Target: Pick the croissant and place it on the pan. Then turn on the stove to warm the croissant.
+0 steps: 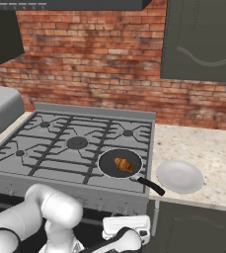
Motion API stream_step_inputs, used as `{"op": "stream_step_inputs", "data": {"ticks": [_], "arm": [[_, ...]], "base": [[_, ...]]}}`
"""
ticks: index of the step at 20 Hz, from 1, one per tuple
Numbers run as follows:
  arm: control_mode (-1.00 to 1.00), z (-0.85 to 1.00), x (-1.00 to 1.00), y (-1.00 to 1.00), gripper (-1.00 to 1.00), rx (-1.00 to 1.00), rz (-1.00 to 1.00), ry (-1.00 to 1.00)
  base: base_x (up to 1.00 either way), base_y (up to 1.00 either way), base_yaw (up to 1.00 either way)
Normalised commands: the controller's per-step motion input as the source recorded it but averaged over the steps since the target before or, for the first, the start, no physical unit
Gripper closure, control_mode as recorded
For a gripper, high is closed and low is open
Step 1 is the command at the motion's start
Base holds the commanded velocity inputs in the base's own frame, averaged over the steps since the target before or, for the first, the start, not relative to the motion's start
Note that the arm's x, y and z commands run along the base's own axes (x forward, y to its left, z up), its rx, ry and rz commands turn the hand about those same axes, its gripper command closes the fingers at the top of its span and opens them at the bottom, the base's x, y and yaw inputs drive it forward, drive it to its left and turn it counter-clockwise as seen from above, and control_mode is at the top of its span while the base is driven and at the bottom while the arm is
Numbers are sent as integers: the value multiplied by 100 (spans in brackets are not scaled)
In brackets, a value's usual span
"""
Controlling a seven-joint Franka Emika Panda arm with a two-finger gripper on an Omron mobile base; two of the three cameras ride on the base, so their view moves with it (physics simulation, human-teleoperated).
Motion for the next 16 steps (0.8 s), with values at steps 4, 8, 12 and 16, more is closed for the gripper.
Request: {"op": "stream_step_inputs", "data": {"ticks": [4,8,12,16], "arm": [[-100,-18,14,0,-100,0,0,0],[-100,-17,6,0,-100,0,0,0],[-100,-18,5,0,-100,0,0,0],[-100,-15,7,-1,-100,0,0,0]], "base": [[0,0,0],[0,0,0],[0,0,0],[0,0,0]]}}
